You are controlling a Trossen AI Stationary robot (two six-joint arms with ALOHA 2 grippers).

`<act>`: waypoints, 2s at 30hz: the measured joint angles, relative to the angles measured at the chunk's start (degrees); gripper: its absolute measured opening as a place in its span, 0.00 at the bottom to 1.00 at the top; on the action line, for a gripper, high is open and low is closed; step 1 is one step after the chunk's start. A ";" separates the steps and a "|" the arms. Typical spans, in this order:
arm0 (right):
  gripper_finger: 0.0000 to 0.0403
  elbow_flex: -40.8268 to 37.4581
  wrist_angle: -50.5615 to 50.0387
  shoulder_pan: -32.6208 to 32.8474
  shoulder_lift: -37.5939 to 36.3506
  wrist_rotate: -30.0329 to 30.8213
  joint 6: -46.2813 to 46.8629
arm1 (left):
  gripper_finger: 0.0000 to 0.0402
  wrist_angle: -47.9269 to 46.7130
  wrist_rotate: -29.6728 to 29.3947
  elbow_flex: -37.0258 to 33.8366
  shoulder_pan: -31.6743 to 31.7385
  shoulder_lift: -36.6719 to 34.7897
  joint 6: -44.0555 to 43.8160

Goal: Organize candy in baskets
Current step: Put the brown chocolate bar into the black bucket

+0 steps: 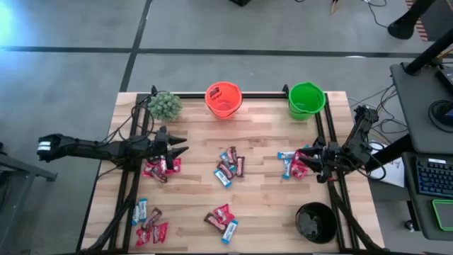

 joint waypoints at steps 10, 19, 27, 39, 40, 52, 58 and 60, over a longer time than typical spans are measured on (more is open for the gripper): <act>0.42 0.00 3.63 0.00 0.00 12.38 -3.39 | 0.42 3.03 -0.02 2.76 0.00 3.12 -0.13; 0.43 0.00 3.67 0.00 0.00 13.41 -3.63 | 0.45 -8.73 -0.02 14.73 0.00 10.91 4.02; 0.44 0.00 5.19 0.00 0.00 13.41 -5.75 | 0.52 -28.81 -1.61 30.27 0.00 21.79 8.38; 0.44 1.48 14.01 0.00 -0.02 13.37 -17.53 | 0.54 -47.72 0.32 44.02 0.00 37.63 10.85; 0.44 1.81 13.99 0.00 0.00 13.37 -18.19 | 0.54 -47.79 1.27 44.68 0.00 38.71 11.36; 0.44 3.54 13.54 0.00 0.00 13.24 -20.08 | 0.54 -48.55 11.05 50.57 -0.02 50.12 19.92; 0.44 3.48 13.25 0.00 0.00 13.26 -20.08 | 0.54 -48.23 12.52 51.72 0.00 51.06 22.70; 0.44 3.48 13.13 0.00 0.00 13.27 -20.06 | 0.54 -48.18 13.66 52.12 0.00 51.47 23.34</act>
